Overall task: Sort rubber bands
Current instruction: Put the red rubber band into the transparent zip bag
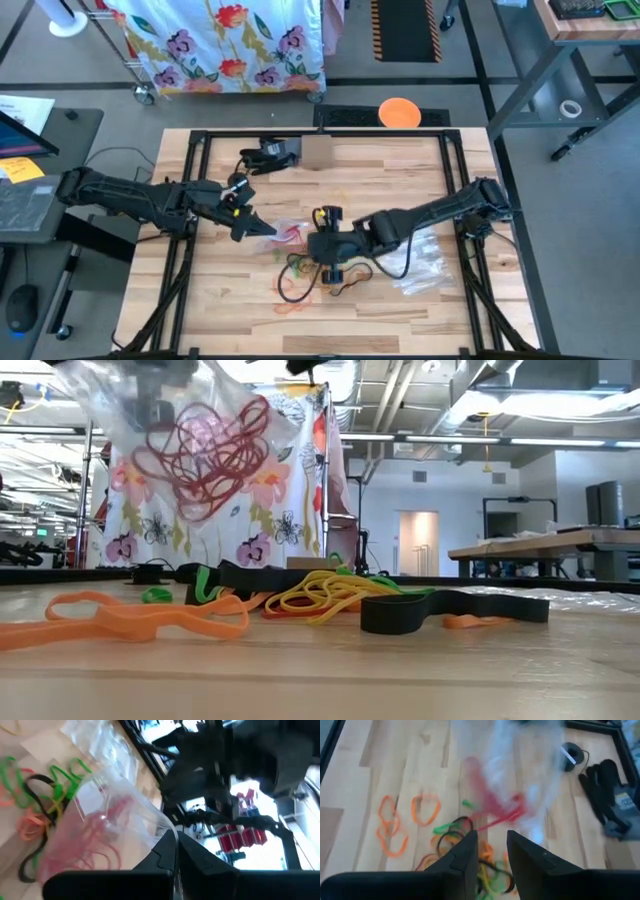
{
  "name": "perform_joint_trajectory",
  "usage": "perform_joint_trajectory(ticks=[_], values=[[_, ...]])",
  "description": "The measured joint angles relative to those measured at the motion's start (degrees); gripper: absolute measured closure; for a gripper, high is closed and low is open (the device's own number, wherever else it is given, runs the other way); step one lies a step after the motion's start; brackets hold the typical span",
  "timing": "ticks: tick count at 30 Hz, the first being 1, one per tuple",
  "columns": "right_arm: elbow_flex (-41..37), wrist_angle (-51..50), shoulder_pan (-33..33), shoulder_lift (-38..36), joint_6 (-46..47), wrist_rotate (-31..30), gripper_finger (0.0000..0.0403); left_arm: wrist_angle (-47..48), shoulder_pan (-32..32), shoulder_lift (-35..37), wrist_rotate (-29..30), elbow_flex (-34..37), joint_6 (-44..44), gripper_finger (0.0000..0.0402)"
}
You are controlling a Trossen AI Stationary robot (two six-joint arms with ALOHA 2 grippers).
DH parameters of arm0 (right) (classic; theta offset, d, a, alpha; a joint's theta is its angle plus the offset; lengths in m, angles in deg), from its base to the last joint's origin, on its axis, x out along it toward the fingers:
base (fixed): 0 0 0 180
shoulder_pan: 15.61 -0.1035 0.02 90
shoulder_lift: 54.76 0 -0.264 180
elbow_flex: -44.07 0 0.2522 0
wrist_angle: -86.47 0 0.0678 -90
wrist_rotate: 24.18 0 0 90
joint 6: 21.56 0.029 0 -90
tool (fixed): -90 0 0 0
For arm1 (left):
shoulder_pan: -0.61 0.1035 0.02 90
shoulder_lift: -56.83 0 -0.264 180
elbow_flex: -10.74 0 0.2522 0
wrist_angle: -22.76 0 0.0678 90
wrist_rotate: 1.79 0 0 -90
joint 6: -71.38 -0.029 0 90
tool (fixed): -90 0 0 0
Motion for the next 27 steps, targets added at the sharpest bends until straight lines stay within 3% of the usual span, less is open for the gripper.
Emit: perform_joint_trajectory(ticks=[6, 11, 14, 27], values=[[-8.0, 10.7, -1.8, 0.2, 3.6, -3.3, 0.0302, 0.4, -0.1, 2.2, 1.8, 0.0, -0.3, 0.0402], [-12.8, 18.4, -1.4, 0.2, 5.6, -14.5, 0.0302, 0.6, -0.2, 2.2, 1.8, 0.0, -0.2, 0.0402], [-13.3, 20.2, -1.5, 0.2, 5.7, -17.5, 0.0302, 0.8, -0.2, 2.1, 2.2, 0.0, -0.2, 0.0402], [-13.4, 20.7, 1.5, 0.6, 5.8, -14.8, 0.0304, 0.7, -0.6, 2.1, 3.1, 0.0, -0.4, 0.0402]])
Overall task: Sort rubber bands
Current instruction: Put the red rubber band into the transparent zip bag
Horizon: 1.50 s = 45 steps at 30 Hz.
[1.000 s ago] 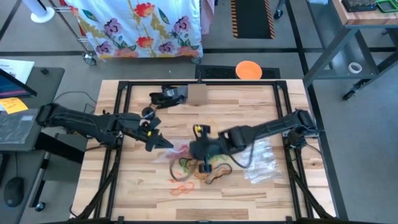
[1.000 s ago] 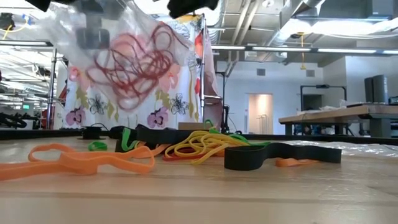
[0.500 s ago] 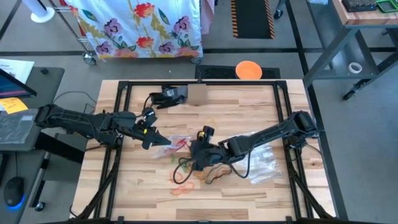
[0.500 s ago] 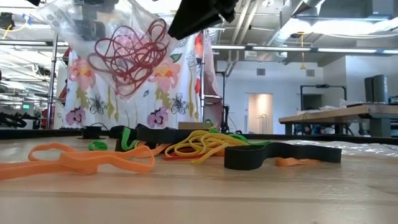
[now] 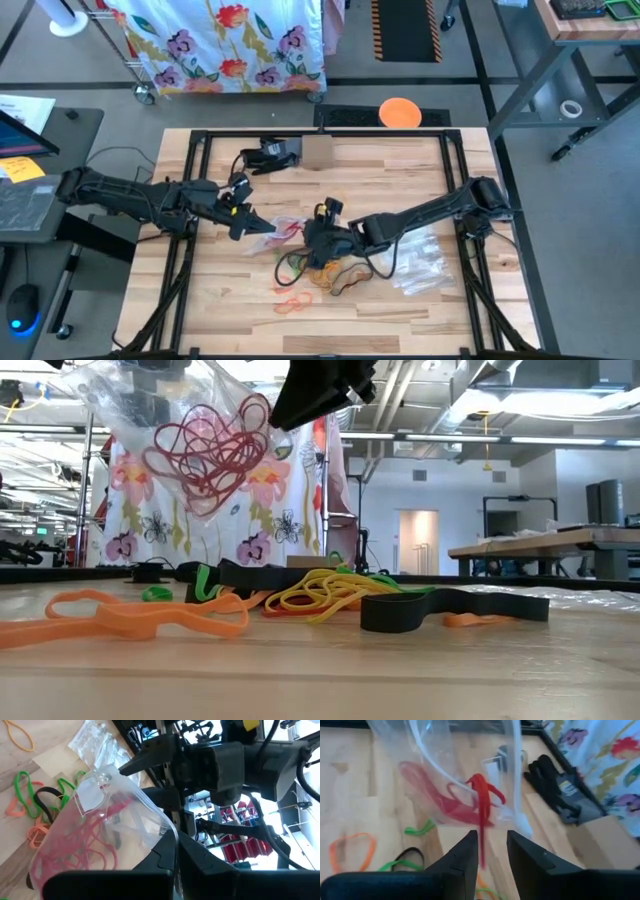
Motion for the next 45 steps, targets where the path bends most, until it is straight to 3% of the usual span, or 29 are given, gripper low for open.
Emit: perform_joint_trajectory(ticks=[3, 8, 22, 30, 45], values=[[0.0, 0.5, 0.6, 0.0, -0.1, 2.1, 0.0324, 0.0, -0.7, 0.0, 0.2, 0.0, 0.1, 0.0401], [0.0, 0.6, 0.2, 0.0, -3.4, 2.6, 0.0393, 0.1, -1.9, 0.0, 1.3, 0.0, -0.3, 0.0402], [6.8, 3.0, -1.0, -0.5, -11.2, 4.1, 0.0402, -2.4, -2.9, -5.9, 2.3, 0.1, -0.9, 0.0402], [6.8, 6.4, 0.7, 2.7, -11.2, 7.7, 0.0403, -6.5, -2.9, -6.5, 1.4, 0.0, -0.7, 0.0402], [6.8, 2.1, 2.9, 6.3, -7.0, 15.7, 0.0403, -7.1, -3.0, -6.1, 1.3, 0.0, -0.6, 0.0402]])
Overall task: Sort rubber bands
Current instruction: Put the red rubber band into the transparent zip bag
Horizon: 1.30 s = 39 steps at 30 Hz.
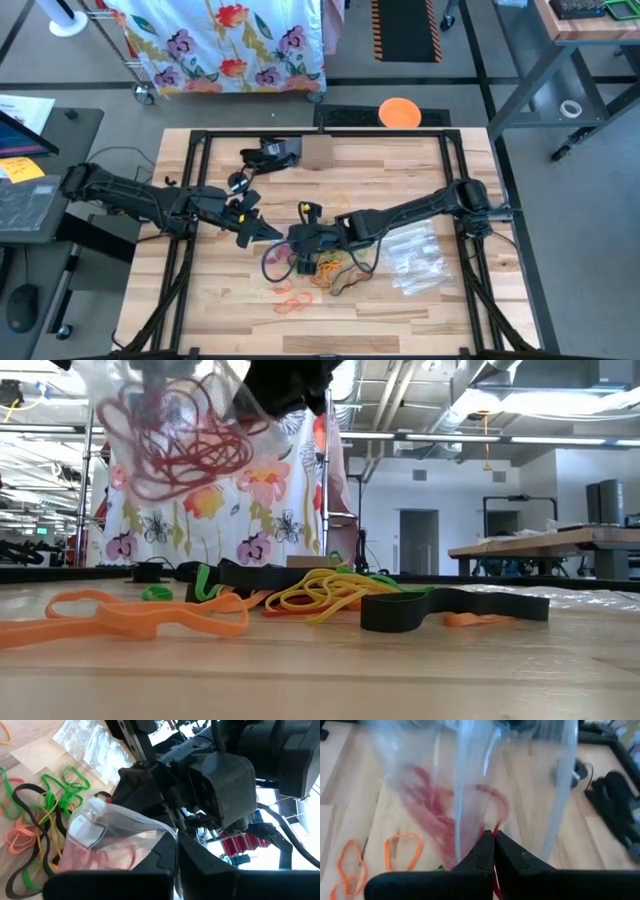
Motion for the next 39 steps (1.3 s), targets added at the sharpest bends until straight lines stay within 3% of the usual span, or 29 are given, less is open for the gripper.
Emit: perform_joint_trajectory(ticks=[7, 19, 29, 39], values=[[0.2, 2.7, 0.4, 0.3, -0.6, 0.0, 0.0381, 1.7, 0.0, 0.0, 0.4, 0.0, -0.2, 0.0401], [11.9, -10.9, 1.0, 0.4, -0.9, 1.0, 0.0291, 4.4, 0.0, 0.0, 2.1, 0.0, -1.6, 0.0401], [20.0, -22.3, 0.3, 0.3, -0.2, 1.6, 0.0285, 4.8, 0.0, 0.0, 2.8, 0.0, -3.1, 0.0401], [20.2, -29.9, -0.6, 0.3, 2.6, 1.3, 0.0285, 3.1, 0.0, 0.1, 2.1, 0.0, -1.3, 0.0402]])
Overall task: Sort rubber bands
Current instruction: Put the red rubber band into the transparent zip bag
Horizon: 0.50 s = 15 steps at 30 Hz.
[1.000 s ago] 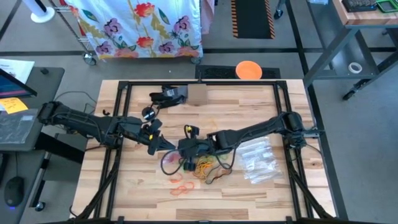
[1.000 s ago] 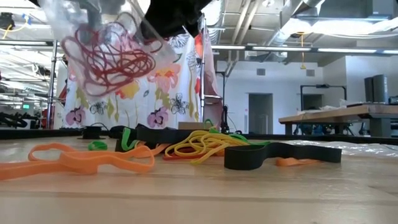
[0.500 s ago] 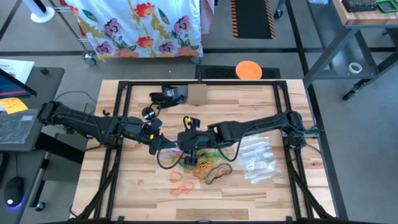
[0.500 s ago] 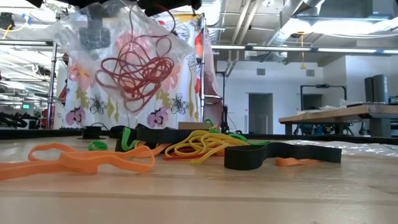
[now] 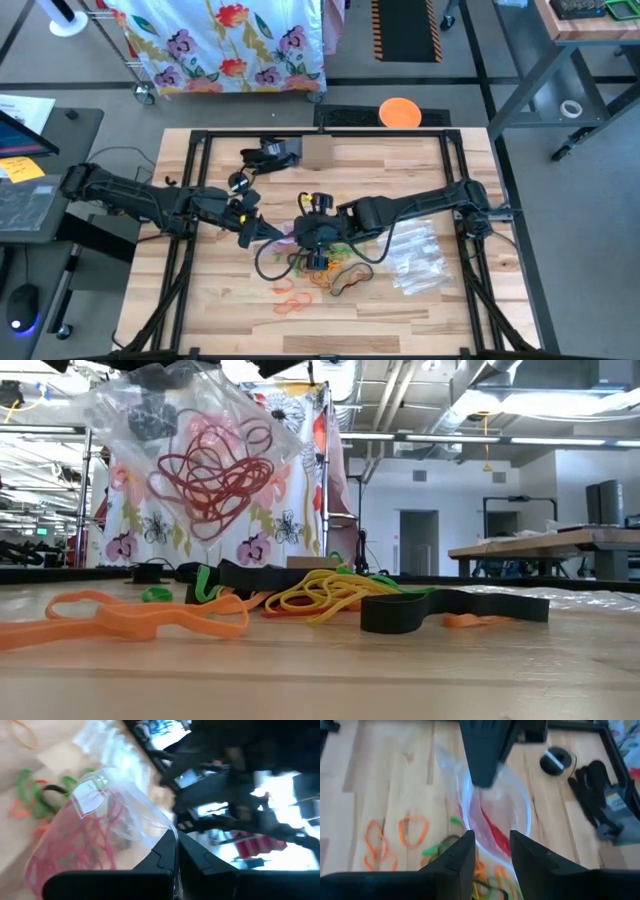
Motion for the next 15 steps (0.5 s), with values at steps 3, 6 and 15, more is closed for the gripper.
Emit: perform_joint_trajectory(ticks=[3, 6, 15], values=[[0.0, -7.1, -1.3, -1.1, 3.7, -6.6, 0.0285, -3.0, 0.0, 2.5, -2.3, 0.0, 0.3, 0.0401], [-0.3, -15.5, -4.2, -2.3, 10.9, -16.3, 0.0285, -1.2, -0.2, 8.3, -2.2, 0.0, -0.2, 0.0401], [-17.4, -11.6, -12.4, -6.0, 29.1, -21.2, 0.0285, 13.8, -6.6, 20.9, 14.3, 4.6, 12.9, 0.0402]])
